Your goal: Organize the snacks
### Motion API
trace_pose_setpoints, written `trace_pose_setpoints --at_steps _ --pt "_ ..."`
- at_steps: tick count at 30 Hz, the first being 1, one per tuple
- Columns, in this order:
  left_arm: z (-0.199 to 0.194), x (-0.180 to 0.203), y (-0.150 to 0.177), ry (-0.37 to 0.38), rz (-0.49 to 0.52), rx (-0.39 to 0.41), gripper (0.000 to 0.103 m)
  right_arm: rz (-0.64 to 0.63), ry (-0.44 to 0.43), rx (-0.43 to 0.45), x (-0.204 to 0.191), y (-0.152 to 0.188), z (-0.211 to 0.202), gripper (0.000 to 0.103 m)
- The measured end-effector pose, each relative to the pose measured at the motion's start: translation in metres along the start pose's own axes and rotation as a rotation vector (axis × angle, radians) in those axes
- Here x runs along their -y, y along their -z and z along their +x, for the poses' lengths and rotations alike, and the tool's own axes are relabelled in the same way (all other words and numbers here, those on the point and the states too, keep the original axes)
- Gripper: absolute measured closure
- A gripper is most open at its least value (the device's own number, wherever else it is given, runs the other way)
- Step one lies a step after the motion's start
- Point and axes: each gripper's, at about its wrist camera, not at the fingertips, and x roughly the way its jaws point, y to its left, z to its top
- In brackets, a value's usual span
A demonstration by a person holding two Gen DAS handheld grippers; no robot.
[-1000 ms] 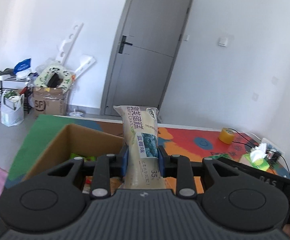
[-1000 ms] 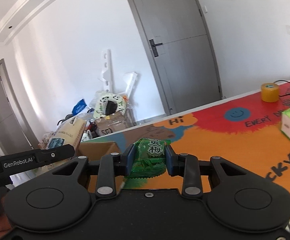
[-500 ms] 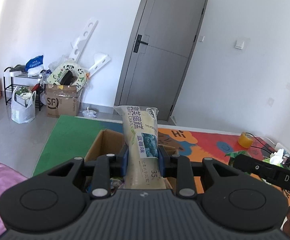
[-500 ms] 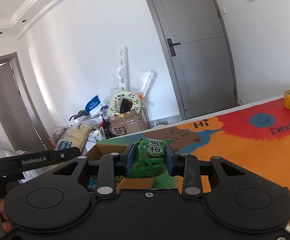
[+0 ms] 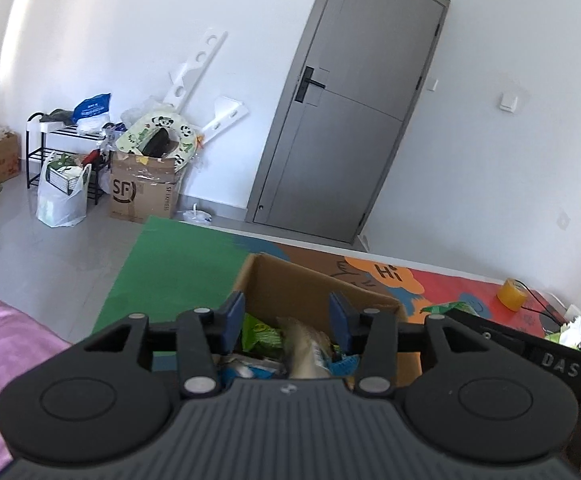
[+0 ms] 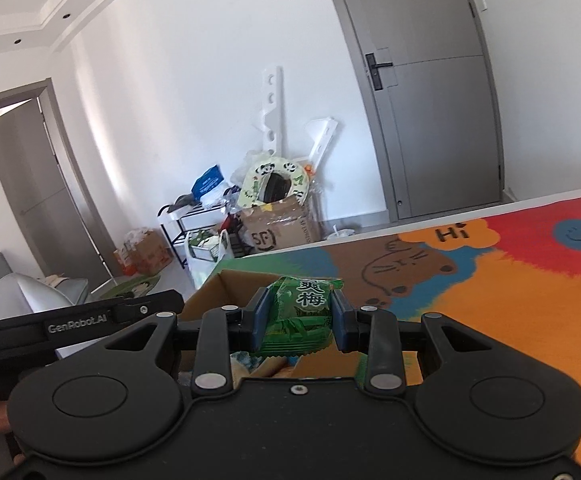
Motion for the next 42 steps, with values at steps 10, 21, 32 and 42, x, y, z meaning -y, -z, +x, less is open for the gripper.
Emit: trace_pose_setpoints --at_steps 10,21,32,42 --pt "-0.006 -0.005 -0.006 -0.015 -0.014 -0.003 0.047 -0.007 -0.019 -0.002 -0.021 -0.012 0.014 0.056" --pt "-0.014 0.004 -0.007 0.005 -0.006 -0.004 0.022 0.026 0.042 -0.007 -0.008 -0.002 -0.020 0.036" --pt "-0.023 0.039 0.008 -0.010 0.048 -0.049 0.012 0.069 0.076 -0.003 0.028 0.008 -0.061 0.022" --pt "-0.040 0.068 0.018 0.011 0.091 -0.060 0.005 0.094 0.105 0.029 0.050 0.014 -0.098 0.007"
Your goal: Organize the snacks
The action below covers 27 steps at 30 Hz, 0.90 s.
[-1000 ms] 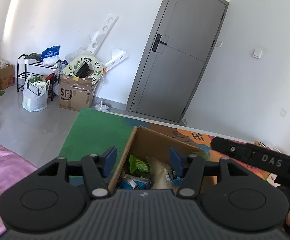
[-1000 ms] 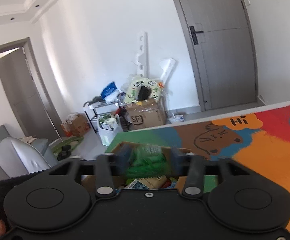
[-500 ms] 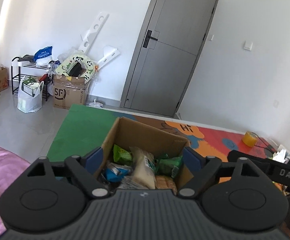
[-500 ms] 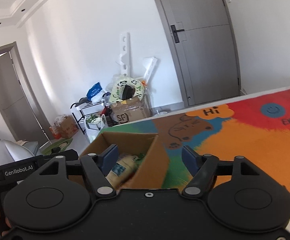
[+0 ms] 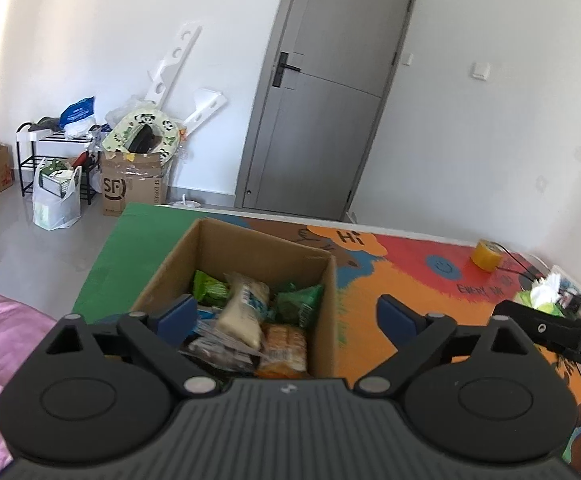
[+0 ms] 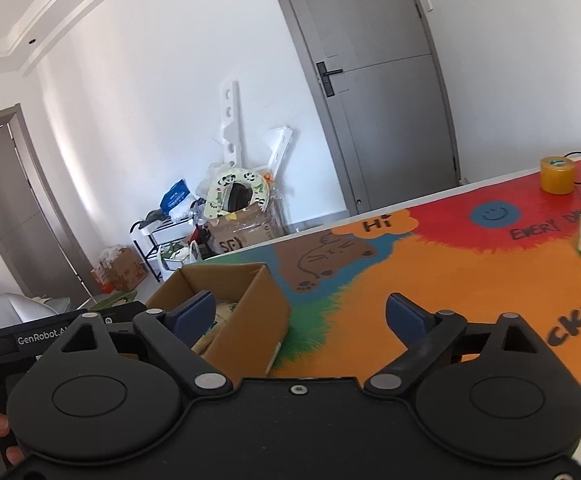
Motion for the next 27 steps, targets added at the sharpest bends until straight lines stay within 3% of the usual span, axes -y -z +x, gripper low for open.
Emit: trace_pose_setpoints --at_steps 6,27 --pt "-0.010 0.015 0.007 0.039 0.028 -0.018 0.003 0.004 0.014 0.005 0.011 0.005 -0.020 0.001" --pt "-0.048 0.026 0.025 0.045 0.094 -0.046 0.001 -0.014 0.056 -0.008 0.020 0.023 -0.082 0.000"
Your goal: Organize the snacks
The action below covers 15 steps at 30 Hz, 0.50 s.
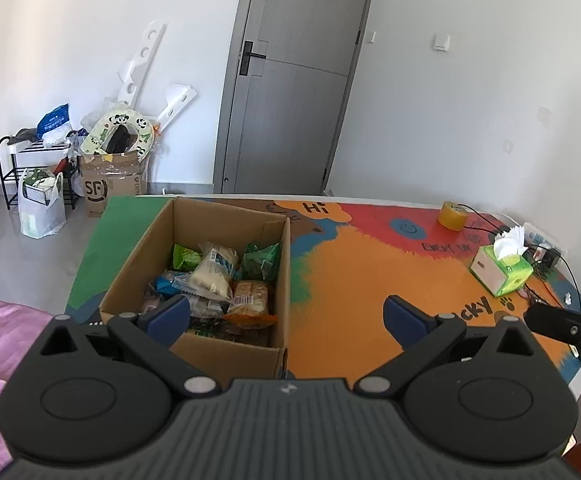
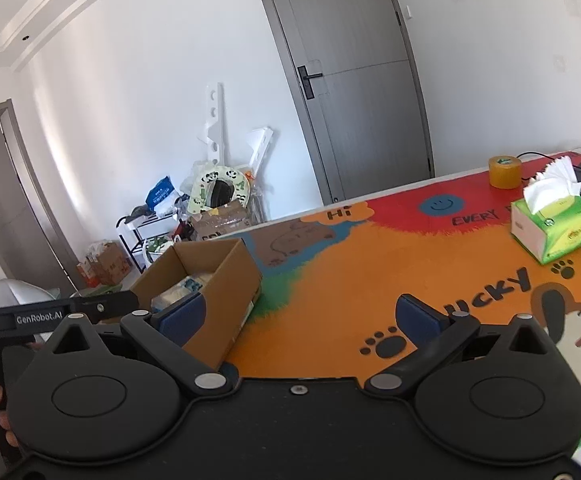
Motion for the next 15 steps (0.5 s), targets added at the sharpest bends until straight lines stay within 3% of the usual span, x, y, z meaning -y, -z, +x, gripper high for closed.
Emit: trace_pose_setpoints --at_steps 15 --pt "-0.019 0.005 0.008 -0.007 0.085 -0.035 0.001 0.036 0.013 -0.010 0.015 0.010 -0.041 0.000"
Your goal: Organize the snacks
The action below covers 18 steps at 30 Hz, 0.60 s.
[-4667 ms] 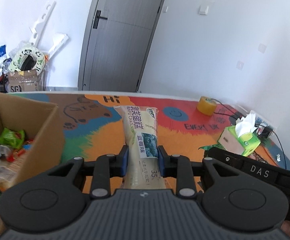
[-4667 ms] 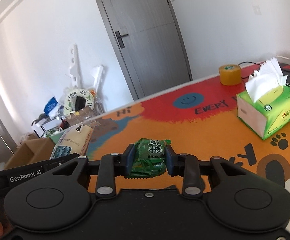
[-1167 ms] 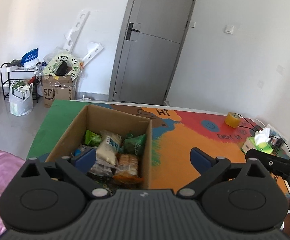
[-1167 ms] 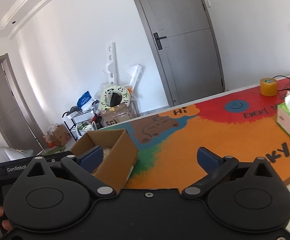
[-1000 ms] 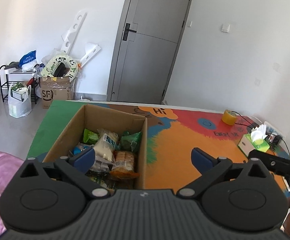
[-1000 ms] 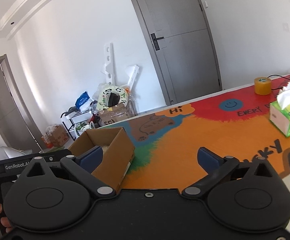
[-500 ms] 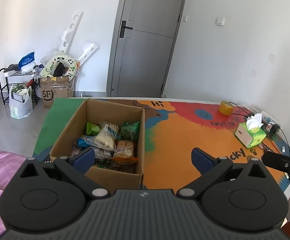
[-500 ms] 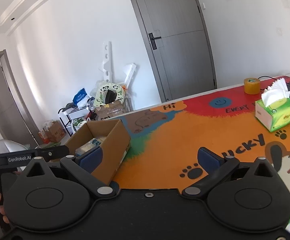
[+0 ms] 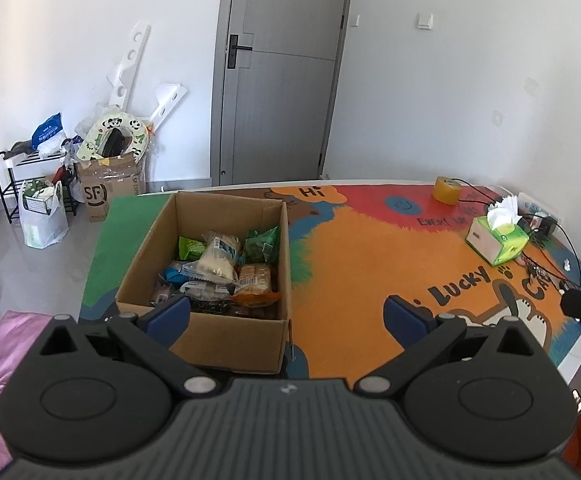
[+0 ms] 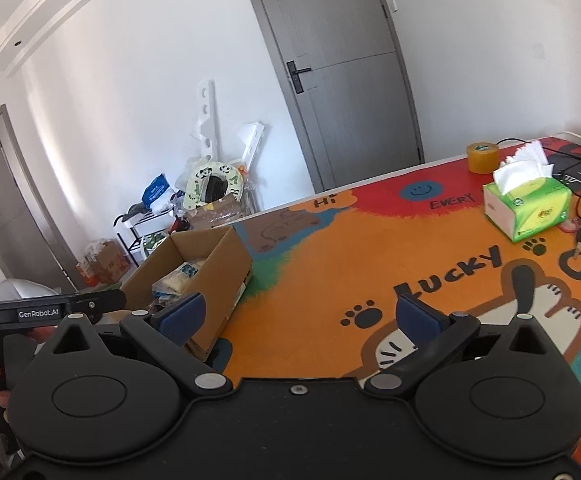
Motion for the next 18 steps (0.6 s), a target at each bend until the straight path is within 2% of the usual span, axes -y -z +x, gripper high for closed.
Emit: trace_pose_setpoints --at_steps 18 --pt "-0.022 0.003 0.001 0.005 0.036 0.028 0.001 -0.043 -0.017 -0.004 -0.008 0.000 -0.014 0.000"
